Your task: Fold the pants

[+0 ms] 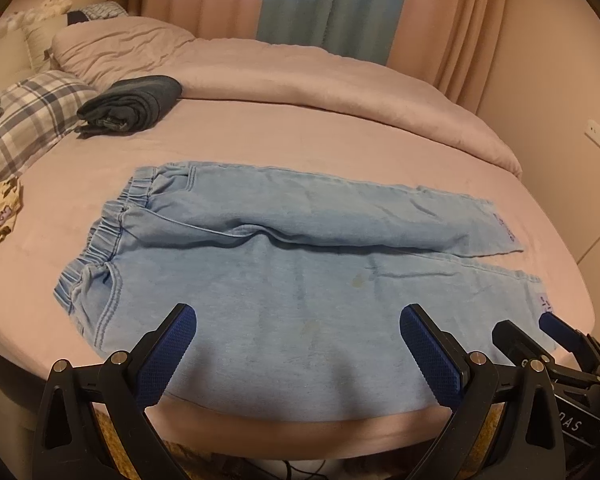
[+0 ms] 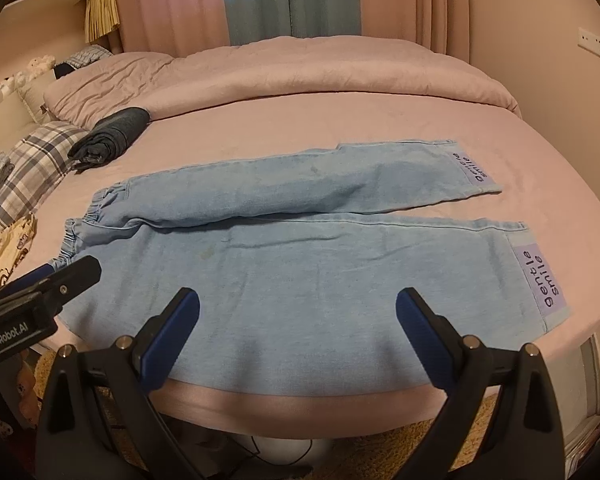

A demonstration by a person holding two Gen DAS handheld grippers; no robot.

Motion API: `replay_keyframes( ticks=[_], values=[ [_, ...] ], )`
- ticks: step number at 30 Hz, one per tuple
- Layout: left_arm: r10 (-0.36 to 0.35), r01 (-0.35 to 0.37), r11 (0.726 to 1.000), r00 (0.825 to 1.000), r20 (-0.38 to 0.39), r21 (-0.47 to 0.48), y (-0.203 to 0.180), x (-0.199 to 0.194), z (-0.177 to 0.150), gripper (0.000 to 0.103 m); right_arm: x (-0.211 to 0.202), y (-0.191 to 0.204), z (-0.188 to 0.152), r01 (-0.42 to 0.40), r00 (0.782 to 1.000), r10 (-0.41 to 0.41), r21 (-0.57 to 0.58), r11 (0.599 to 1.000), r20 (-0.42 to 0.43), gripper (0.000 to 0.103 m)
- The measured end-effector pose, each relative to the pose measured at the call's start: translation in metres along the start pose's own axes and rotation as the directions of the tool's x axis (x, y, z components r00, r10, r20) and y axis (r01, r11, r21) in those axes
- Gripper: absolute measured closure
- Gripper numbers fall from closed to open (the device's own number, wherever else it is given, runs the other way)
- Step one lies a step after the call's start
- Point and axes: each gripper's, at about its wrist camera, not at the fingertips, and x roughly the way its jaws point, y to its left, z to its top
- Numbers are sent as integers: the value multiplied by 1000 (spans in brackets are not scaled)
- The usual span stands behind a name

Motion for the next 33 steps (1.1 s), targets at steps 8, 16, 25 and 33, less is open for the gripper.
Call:
replay_keyframes(
  ticks=[8,16,25,33],
  values=[
    [-3,3,1000,1000,18,13,-3,-2,0,1,3,0,2,-18,1000,18,4,1000,-2,4],
    [-23,23,1000,999,30,-5,-1,-3,1,1,1,1,2,-19,1000,19,-4,1000,-2,4],
    [-18,18,1000,1000,11,-11,2,-2,-1,1,4,3,1,-18,1000,18,-3,1000,-13,4],
    [-12,12,1000,1000,23,-5,2,-1,-1,1,5,2,1,-17,1000,17,-5,1000,-17,4]
  ],
)
